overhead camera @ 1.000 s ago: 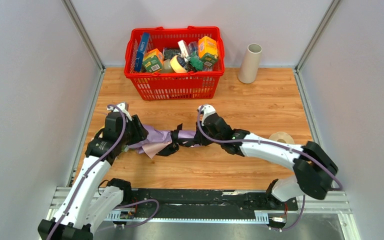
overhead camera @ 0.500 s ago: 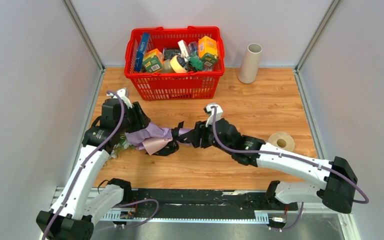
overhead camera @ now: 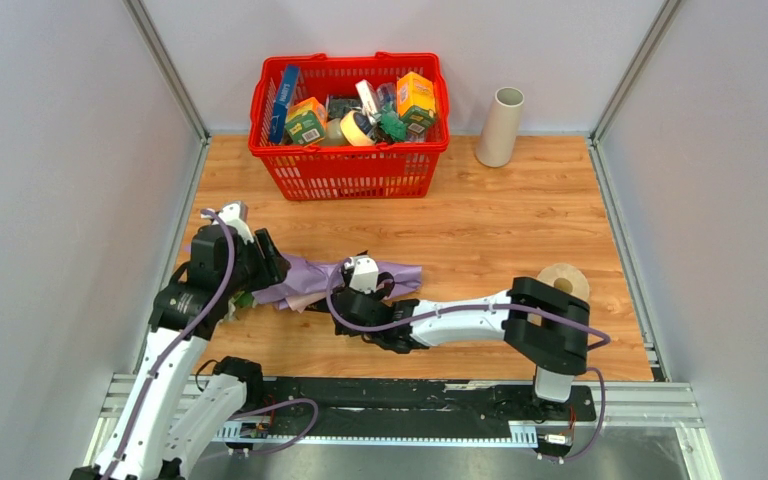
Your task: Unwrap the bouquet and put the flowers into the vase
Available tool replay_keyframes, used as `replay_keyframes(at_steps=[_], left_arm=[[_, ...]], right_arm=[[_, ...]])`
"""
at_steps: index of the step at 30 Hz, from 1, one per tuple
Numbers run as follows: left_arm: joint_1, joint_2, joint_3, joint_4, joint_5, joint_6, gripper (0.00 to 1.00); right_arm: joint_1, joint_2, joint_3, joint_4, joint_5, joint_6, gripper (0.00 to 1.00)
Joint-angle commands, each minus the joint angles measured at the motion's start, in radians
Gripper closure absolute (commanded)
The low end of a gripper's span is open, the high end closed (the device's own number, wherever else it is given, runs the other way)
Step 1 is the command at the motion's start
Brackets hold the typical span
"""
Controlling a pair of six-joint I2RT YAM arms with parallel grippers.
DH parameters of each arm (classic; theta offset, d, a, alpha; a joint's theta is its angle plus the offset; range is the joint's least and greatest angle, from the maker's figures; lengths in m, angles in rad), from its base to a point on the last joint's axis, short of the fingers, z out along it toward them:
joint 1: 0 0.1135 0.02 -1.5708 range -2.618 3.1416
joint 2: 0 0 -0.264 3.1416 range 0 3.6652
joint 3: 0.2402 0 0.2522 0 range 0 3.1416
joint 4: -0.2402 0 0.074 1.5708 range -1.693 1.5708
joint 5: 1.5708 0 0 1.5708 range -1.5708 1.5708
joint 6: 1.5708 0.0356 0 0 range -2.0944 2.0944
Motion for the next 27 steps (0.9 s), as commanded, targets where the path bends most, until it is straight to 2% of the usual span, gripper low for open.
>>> replay_keyframes(at_steps=[1, 11, 17, 23, 27], left_arm=[[0.001, -0.057, 0.011, -0.037, -0.014, 0.015, 0.38], [0.002, -0.111, 0.057, -0.128, -0.111, 0.050, 0.37], [0.002, -0.149, 0.041, -0.129, -0.080, 0.035, 0.36], [0.002, -0.156, 0.017, -0.123, -0.091, 0.012, 0.36], [0.001, -0.160, 0.009, -0.102, -0.062, -0.019, 0.36]], right_arm=[[0.002, 0.072, 0.100, 0.043, 0.106, 0.075, 0.53], [0.002, 0.197, 0.187, 0.020, 0.259, 0.096, 0.56], [0.002, 0.243, 0.227, -0.027, 0.302, 0.101, 0.57], [0.002, 0.270, 0.242, -0.069, 0.345, 0.115, 0.67], [0.002, 0.284, 0.251, -0.113, 0.373, 0.142, 0.68]])
